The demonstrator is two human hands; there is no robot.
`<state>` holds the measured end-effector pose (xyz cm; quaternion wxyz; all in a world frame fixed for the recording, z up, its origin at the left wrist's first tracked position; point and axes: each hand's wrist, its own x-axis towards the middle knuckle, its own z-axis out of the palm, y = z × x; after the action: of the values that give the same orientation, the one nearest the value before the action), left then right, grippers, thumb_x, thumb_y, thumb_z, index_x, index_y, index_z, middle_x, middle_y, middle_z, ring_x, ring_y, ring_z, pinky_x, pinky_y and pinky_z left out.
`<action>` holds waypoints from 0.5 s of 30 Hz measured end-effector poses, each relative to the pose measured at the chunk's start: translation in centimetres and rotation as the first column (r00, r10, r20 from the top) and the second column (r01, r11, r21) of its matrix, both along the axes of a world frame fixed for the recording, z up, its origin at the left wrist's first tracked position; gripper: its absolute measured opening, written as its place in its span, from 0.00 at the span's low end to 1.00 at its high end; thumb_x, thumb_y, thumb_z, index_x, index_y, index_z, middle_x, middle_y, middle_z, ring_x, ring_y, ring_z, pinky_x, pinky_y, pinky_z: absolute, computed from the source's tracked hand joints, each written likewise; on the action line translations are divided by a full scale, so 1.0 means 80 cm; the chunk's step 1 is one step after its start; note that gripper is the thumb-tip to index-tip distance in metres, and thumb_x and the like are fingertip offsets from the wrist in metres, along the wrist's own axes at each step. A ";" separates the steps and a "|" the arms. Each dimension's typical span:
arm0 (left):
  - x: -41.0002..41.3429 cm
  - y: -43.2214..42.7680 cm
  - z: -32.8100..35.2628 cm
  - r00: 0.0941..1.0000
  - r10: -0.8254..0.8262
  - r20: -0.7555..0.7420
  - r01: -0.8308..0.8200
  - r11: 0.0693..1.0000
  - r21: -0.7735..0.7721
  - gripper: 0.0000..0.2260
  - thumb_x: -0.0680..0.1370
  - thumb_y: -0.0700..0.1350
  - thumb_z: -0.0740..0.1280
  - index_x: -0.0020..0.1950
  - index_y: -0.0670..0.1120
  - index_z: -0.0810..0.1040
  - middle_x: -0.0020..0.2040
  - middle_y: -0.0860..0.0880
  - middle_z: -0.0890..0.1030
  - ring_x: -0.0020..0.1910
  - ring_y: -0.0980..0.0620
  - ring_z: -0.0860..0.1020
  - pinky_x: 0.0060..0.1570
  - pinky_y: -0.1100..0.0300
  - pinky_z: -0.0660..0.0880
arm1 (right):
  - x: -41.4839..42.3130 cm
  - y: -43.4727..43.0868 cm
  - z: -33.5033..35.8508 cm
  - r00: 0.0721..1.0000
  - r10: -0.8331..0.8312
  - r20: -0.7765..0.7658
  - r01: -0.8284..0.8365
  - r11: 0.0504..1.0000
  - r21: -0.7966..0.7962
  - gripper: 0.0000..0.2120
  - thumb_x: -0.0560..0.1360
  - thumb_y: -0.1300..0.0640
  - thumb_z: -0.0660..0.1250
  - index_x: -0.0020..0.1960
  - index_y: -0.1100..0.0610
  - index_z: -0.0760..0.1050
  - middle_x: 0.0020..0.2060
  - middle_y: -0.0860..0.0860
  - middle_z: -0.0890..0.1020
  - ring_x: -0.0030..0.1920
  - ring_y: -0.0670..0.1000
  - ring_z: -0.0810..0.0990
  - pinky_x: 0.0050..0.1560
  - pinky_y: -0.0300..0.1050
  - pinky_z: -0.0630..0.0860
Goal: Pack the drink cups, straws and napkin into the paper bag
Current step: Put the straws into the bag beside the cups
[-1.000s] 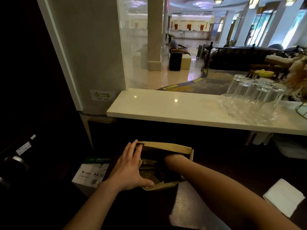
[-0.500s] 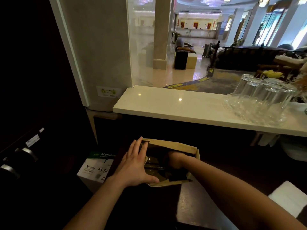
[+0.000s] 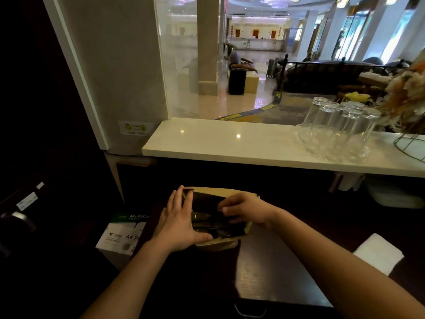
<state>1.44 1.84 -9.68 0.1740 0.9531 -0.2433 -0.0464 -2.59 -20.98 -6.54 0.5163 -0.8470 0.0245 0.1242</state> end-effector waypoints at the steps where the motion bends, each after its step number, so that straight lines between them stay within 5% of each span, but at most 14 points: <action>1: 0.000 -0.001 0.000 1.000 0.008 0.006 -0.008 1.000 -0.008 0.59 0.64 0.71 0.72 0.78 0.53 0.36 0.78 0.52 0.31 0.77 0.48 0.34 0.75 0.41 0.49 | -0.010 -0.010 0.006 0.999 -0.047 0.013 0.045 0.993 0.111 0.12 0.77 0.60 0.67 0.60 0.57 0.79 0.54 0.54 0.83 0.54 0.51 0.83 0.50 0.42 0.81; 4: -0.002 -0.004 -0.001 1.000 0.023 0.003 -0.023 0.999 -0.027 0.59 0.63 0.72 0.71 0.78 0.53 0.36 0.78 0.52 0.32 0.77 0.48 0.35 0.75 0.40 0.50 | -0.044 -0.049 0.013 0.978 -0.210 0.017 0.188 0.905 0.381 0.11 0.76 0.64 0.67 0.58 0.62 0.79 0.50 0.59 0.85 0.46 0.54 0.85 0.43 0.46 0.83; 6: -0.002 -0.005 0.000 1.000 0.029 0.010 -0.029 0.999 -0.034 0.60 0.63 0.73 0.71 0.78 0.54 0.35 0.78 0.52 0.31 0.77 0.48 0.35 0.75 0.40 0.50 | -0.068 -0.078 0.007 0.953 -0.302 0.039 0.260 0.873 0.412 0.10 0.76 0.65 0.67 0.57 0.62 0.79 0.45 0.60 0.85 0.41 0.53 0.85 0.38 0.45 0.83; 11: -0.007 -0.011 0.000 0.998 0.032 0.058 -0.029 0.998 -0.062 0.59 0.63 0.75 0.69 0.79 0.54 0.36 0.79 0.53 0.32 0.77 0.49 0.37 0.75 0.42 0.51 | -0.119 -0.154 -0.044 0.808 -0.587 0.054 0.563 0.796 0.223 0.07 0.76 0.65 0.68 0.54 0.61 0.79 0.38 0.59 0.84 0.32 0.52 0.80 0.28 0.41 0.76; 15: -0.008 -0.008 -0.002 0.997 0.061 0.046 -0.058 0.996 -0.066 0.59 0.61 0.76 0.69 0.79 0.54 0.37 0.79 0.53 0.33 0.78 0.48 0.41 0.75 0.40 0.54 | -0.154 -0.227 -0.105 0.577 -0.817 0.009 0.809 0.573 0.127 0.09 0.77 0.67 0.66 0.57 0.63 0.76 0.33 0.58 0.78 0.28 0.52 0.73 0.25 0.42 0.70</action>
<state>0.83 1.21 -9.83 0.1998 0.9547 -0.2202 -0.0102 -14.91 -39.15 -14.96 0.5616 -0.7154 0.3862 -0.1537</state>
